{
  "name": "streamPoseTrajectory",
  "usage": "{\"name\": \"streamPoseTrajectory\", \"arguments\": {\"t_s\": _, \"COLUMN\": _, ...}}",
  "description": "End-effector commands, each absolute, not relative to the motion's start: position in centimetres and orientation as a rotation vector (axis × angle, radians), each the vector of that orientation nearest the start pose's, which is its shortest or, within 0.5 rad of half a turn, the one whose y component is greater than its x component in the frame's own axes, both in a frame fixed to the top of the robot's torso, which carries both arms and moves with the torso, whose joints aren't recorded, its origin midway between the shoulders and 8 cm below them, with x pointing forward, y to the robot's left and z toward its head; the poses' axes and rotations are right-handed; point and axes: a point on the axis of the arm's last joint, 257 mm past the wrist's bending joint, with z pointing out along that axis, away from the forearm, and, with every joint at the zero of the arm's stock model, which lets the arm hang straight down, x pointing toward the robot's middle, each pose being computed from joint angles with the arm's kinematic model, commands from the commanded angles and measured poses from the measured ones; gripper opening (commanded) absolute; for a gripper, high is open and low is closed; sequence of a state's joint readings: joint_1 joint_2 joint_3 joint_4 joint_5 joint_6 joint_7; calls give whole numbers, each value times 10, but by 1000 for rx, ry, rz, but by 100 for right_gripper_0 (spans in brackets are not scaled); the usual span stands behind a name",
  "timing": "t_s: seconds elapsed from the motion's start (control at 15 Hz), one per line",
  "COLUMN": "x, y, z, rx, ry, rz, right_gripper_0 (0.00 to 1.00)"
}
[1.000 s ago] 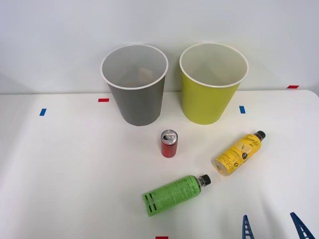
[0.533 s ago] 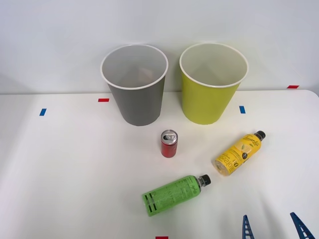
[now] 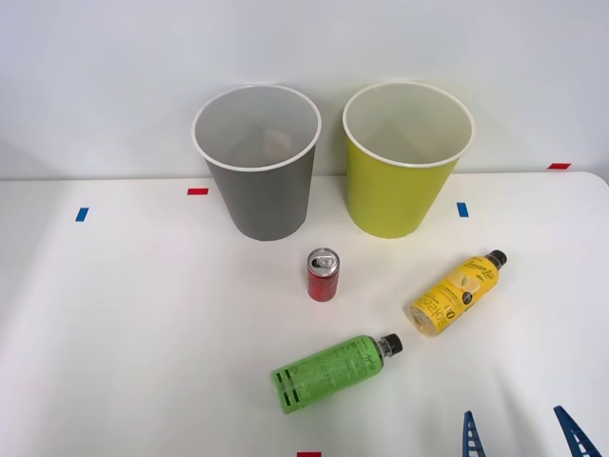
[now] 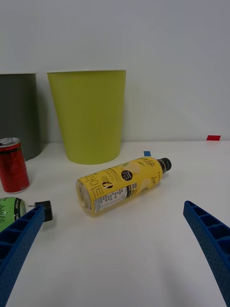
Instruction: Put cans in the gray bin, plastic bottles in the light green bin
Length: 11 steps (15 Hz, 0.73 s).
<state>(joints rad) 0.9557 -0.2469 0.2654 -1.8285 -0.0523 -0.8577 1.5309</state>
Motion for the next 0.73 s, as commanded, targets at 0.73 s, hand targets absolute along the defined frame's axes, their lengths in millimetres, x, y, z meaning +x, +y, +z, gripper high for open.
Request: {"name": "streamPoseTrajectory", "arguments": {"t_s": 0.73, "x": 224, "y": -239, "z": -251, "rx": -26, "ry": 1411, "rz": 40, "right_gripper_0": 100}}
